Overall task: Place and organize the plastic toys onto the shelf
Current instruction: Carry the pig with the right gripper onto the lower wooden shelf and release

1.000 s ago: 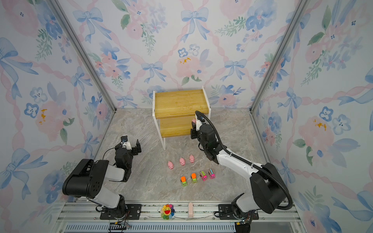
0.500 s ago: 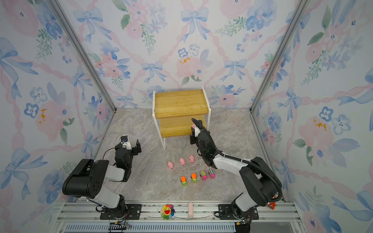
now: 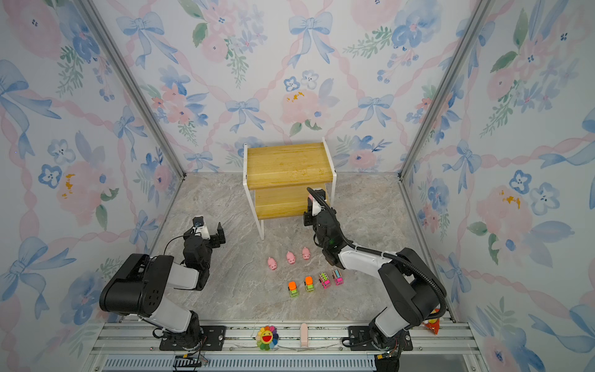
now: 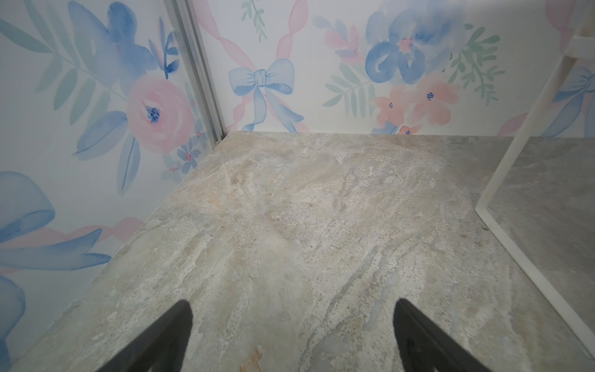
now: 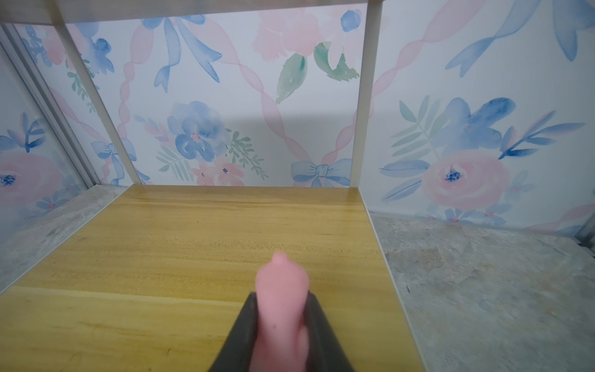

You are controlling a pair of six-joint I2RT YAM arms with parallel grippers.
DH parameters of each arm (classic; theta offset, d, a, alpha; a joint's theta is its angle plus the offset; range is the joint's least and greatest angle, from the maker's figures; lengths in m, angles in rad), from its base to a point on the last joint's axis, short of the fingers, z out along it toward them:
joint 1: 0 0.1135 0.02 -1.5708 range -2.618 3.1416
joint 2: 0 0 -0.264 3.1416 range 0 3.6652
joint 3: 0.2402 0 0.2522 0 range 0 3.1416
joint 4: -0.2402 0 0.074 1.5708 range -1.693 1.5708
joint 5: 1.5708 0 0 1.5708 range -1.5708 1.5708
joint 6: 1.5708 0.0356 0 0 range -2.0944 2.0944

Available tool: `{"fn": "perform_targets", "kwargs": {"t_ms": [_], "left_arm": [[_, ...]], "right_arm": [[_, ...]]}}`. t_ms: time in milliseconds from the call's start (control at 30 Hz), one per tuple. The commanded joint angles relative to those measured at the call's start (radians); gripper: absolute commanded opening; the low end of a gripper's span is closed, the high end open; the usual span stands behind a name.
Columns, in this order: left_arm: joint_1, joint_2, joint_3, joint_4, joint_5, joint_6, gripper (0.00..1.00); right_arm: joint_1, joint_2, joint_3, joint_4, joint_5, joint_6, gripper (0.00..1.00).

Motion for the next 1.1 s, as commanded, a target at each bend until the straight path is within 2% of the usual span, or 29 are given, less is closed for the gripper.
{"fn": "perform_targets", "kwargs": {"t_ms": [0, 733, 1067], "left_arm": [[-0.003, -0.004, -0.004, 0.007, -0.012, -0.014, 0.98], [-0.003, -0.004, -0.003, 0.007, -0.011, -0.013, 0.98], [-0.003, -0.004, -0.004, 0.008, -0.011, -0.013, 0.98]], "right_arm": [[0.007, 0.017, -0.02, 0.047, 0.037, -0.011, 0.26], [0.017, 0.073, -0.009, 0.04, 0.049, -0.011, 0.28], [0.016, 0.073, -0.013, 0.041, 0.054, -0.017, 0.32]]}}
